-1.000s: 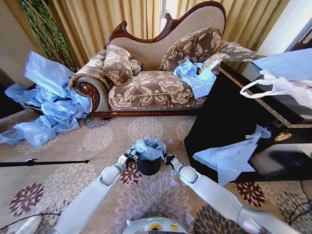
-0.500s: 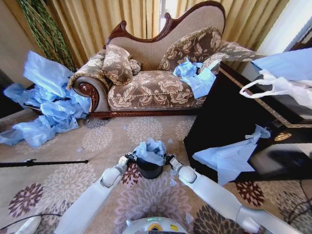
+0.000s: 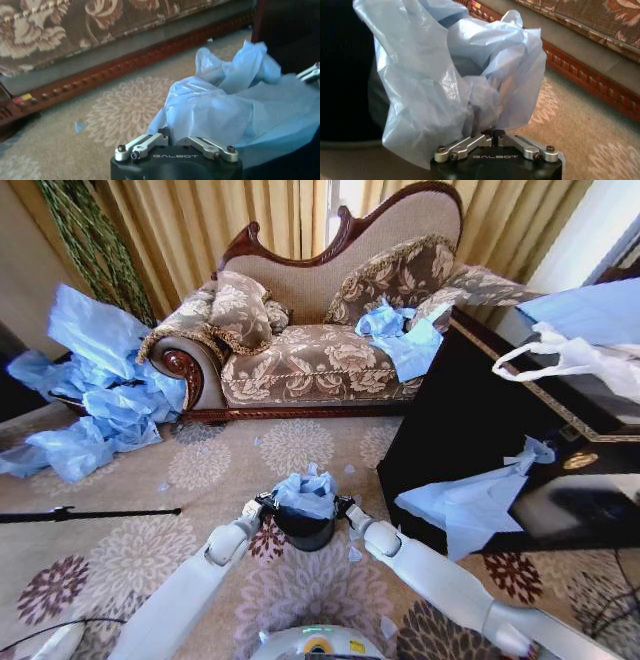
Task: Place a garbage bag over the trash bin.
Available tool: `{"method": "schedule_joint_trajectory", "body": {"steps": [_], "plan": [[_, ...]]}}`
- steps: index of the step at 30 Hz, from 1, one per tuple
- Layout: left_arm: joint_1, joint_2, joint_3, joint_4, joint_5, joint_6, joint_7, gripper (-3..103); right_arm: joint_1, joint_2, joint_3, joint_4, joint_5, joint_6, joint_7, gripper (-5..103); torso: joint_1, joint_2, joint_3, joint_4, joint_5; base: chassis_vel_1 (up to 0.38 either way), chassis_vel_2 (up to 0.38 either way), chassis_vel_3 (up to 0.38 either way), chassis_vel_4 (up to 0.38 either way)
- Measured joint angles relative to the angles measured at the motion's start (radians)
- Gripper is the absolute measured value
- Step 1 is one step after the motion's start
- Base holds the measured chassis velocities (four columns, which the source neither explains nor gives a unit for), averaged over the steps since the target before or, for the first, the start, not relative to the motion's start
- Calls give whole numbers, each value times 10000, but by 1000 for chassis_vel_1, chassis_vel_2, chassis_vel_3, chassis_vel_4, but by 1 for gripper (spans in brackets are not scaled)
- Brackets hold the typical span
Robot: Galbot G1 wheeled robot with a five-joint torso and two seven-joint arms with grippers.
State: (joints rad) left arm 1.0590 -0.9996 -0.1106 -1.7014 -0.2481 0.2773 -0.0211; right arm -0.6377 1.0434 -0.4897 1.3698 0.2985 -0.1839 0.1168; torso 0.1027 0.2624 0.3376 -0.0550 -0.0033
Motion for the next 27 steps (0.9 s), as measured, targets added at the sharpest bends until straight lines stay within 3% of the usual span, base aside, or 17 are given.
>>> {"method": "schedule_joint_trajectory", "body": {"steps": [11,13,15,22,24,27], "plan": [[-158,-90,20,279,-106,80,-353,0,9,98,-51,-35,12,-12,67,0,-1,0,-2,0,2,0,0,0,0],[-146,-189,62,425,-229,63,-441,11,14,106,-54,-66,11,-12,76,0,-1,0,-1,-1,-3,0,0,0,0],[-139,-214,64,461,-250,49,-465,11,13,104,-55,-69,11,-12,79,0,-1,0,-1,-2,-3,0,0,0,0],[-48,-248,58,595,-283,-301,-545,43,18,43,-77,-59,12,-12,121,0,-1,0,-2,-3,-2,0,0,0,0],[-37,-235,54,593,-279,-330,-544,43,18,43,-79,-56,12,-12,131,0,-1,0,-2,-4,-2,0,0,0,0],[30,-154,-6,453,-244,-442,-636,59,18,56,-83,-46,11,-12,189,0,-1,1,-2,-3,-2,0,0,0,0]]}}
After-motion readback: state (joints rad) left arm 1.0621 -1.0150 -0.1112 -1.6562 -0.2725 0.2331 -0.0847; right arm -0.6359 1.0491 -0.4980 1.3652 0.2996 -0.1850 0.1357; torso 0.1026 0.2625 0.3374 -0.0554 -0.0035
